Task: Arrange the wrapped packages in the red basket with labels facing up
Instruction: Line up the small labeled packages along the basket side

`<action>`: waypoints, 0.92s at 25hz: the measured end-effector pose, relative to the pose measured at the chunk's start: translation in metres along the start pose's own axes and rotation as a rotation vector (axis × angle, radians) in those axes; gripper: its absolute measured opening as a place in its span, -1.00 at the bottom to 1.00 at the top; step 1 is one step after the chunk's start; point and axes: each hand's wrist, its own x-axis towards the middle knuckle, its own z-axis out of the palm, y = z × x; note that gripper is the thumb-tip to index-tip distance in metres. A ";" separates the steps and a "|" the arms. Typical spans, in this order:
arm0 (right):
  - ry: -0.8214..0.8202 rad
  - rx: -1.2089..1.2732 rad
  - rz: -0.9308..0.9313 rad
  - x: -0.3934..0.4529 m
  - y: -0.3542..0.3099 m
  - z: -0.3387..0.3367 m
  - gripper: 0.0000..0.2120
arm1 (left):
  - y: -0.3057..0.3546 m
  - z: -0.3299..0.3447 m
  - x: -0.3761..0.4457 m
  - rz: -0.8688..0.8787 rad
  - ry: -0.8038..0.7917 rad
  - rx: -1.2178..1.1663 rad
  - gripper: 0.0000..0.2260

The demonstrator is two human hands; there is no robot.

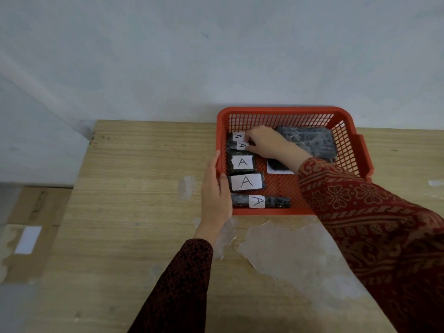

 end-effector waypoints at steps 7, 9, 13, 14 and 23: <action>-0.008 -0.014 0.010 -0.006 0.000 0.003 -0.72 | 0.000 -0.001 -0.001 -0.010 -0.017 -0.003 -0.57; 0.022 -0.006 -0.014 -0.009 0.002 0.004 -0.70 | 0.000 -0.001 -0.001 0.001 -0.019 -0.003 -0.57; 0.044 -0.017 -0.051 -0.014 0.003 0.004 -0.67 | 0.000 -0.001 -0.001 0.016 -0.015 0.023 -0.57; 0.052 -0.024 -0.054 -0.015 0.002 0.002 -0.65 | 0.000 -0.001 -0.001 0.018 -0.016 0.031 -0.58; 0.265 0.102 0.036 -0.093 0.044 -0.001 -0.60 | 0.012 0.000 0.002 0.180 0.089 0.735 -0.58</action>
